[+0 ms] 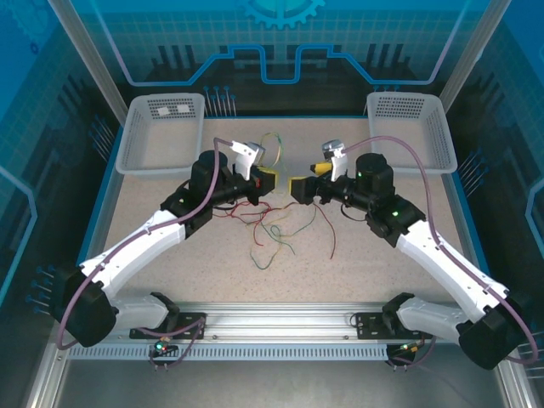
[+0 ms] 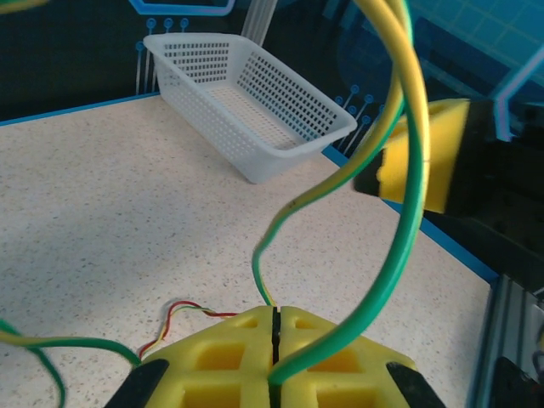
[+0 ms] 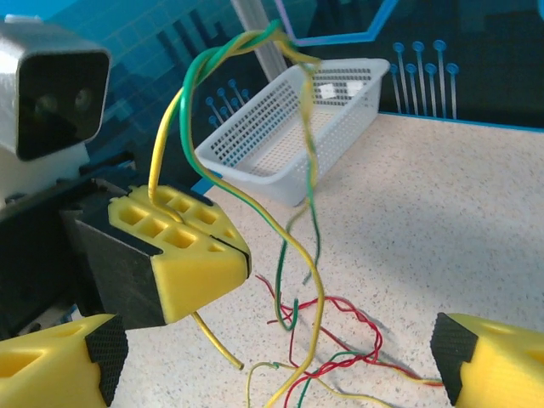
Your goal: Untangle the cables
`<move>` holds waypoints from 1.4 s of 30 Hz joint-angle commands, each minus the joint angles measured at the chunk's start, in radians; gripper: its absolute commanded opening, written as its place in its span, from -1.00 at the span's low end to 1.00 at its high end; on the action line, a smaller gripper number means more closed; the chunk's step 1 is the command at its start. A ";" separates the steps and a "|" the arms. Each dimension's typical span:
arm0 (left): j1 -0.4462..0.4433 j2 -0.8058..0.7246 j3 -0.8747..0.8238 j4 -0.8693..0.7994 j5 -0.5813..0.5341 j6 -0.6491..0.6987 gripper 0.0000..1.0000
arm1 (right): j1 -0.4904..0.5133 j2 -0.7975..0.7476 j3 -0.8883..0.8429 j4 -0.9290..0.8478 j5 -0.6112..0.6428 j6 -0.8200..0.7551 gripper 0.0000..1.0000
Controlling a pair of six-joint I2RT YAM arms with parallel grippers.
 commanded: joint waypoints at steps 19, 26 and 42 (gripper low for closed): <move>-0.022 -0.001 0.022 -0.018 0.345 0.098 -1.00 | 0.027 0.057 -0.069 0.268 -0.106 -0.252 -0.03; -0.024 -0.020 0.008 -0.007 0.332 0.099 -1.00 | 0.034 0.058 -0.069 0.241 -0.056 -0.253 -0.87; 0.134 -0.163 -0.112 0.086 0.023 -0.088 -1.00 | -0.103 -0.003 -0.116 0.049 0.363 -0.045 -1.00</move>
